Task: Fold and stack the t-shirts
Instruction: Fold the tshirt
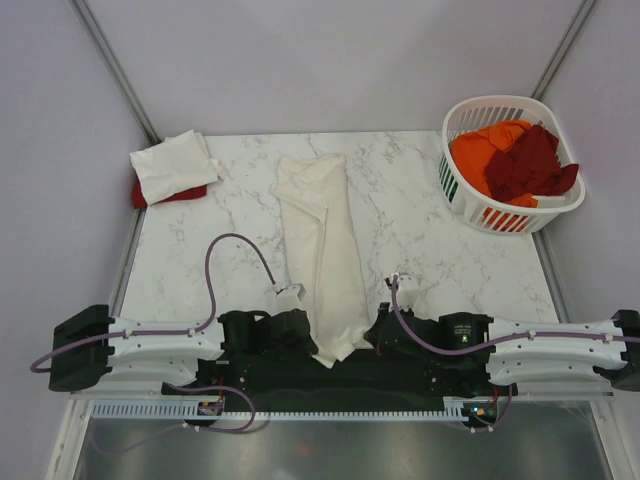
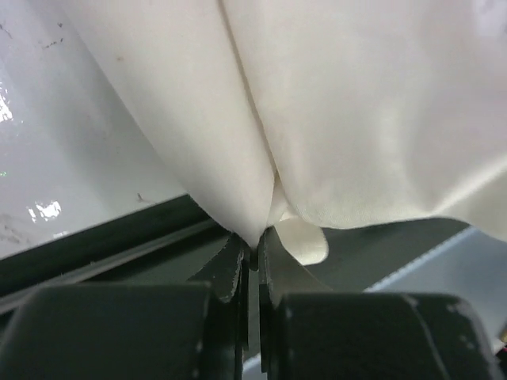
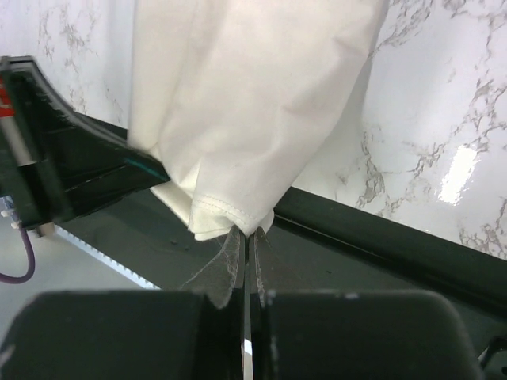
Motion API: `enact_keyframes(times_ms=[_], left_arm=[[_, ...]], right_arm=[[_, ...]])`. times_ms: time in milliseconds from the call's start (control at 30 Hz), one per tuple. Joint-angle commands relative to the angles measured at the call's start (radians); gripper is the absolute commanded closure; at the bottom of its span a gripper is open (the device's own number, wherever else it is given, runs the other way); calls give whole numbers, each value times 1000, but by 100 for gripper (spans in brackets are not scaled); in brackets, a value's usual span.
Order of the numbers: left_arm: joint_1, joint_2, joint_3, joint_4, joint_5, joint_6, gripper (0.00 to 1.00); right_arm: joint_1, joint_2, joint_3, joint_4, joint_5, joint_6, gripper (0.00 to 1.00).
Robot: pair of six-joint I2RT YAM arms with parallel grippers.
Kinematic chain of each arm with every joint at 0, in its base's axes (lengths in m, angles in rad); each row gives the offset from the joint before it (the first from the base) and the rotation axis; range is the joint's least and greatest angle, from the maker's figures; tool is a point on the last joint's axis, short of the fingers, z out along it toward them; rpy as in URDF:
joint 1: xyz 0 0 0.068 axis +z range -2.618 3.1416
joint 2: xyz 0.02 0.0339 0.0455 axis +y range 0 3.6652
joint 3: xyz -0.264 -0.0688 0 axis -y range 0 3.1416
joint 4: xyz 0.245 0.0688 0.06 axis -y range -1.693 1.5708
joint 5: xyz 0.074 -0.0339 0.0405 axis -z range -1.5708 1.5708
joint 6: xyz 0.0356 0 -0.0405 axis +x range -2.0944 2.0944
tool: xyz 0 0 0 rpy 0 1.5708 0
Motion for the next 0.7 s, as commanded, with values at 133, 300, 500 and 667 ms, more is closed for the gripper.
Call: enact_keyframes(times_ms=[133,300,500,667], left_arm=[[2,-169,233,-352,-49,27,98],[71,-171,322,-456,-67,53,98],[273,-212,362,-464,-28,174,98],[440,-145,446,-455,15,312,98]], right_arm=[[-1,107,203,-58,79,-106,100],[-24,213,297,-100,126,-184,100],[-180,242,382,-93,113,-327,100],[-280,334,474,-63,93,-445,100]])
